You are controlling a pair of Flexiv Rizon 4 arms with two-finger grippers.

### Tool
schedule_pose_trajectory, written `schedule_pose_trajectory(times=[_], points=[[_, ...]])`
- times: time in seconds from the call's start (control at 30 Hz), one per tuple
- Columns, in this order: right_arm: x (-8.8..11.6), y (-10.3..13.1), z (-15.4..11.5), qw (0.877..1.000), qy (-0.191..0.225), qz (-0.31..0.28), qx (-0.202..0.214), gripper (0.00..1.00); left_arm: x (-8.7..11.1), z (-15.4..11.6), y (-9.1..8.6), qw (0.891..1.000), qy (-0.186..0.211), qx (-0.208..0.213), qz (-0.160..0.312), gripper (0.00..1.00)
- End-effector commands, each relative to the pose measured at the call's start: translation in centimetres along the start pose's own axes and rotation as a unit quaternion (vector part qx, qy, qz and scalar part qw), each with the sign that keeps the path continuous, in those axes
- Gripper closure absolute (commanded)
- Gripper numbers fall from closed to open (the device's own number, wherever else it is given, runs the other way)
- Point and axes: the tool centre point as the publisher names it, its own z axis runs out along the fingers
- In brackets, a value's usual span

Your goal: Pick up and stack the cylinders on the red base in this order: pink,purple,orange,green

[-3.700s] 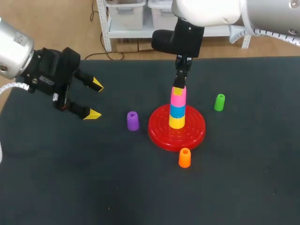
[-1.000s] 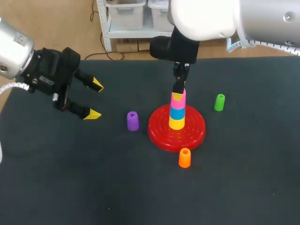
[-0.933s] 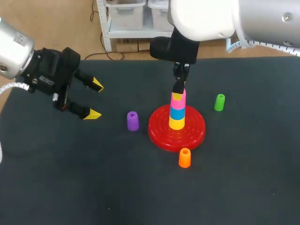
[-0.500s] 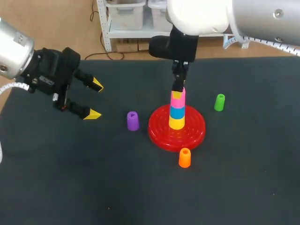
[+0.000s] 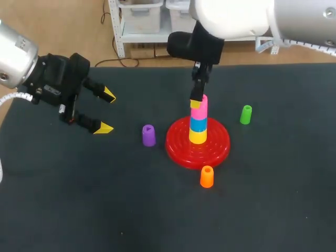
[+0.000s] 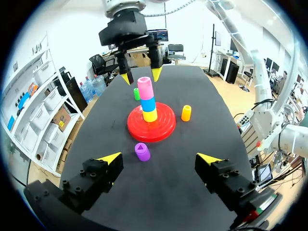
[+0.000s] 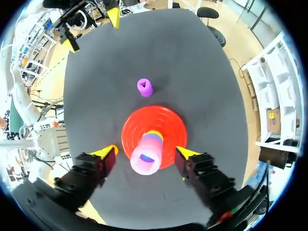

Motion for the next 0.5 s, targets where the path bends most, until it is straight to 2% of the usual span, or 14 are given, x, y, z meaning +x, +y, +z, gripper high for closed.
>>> schedule_pose_trajectory(times=[0.03,0.27,0.5], points=[[-0.2,1.3,-1.2,1.0,-0.011,-0.013,0.025,0.0,0.0,0.1,0.0,1.0,0.0,-0.001,0.0,0.0],[-3.0,1.6,-1.7,0.998,-0.012,-0.04,0.039,0.0,0.0,0.1,0.0,1.0,0.0,-0.001,0.0,0.0],[-5.2,1.4,0.1,0.998,-0.012,-0.049,0.033,0.0,0.0,0.1,0.0,1.0,0.0,-0.001,0.0,0.0]])
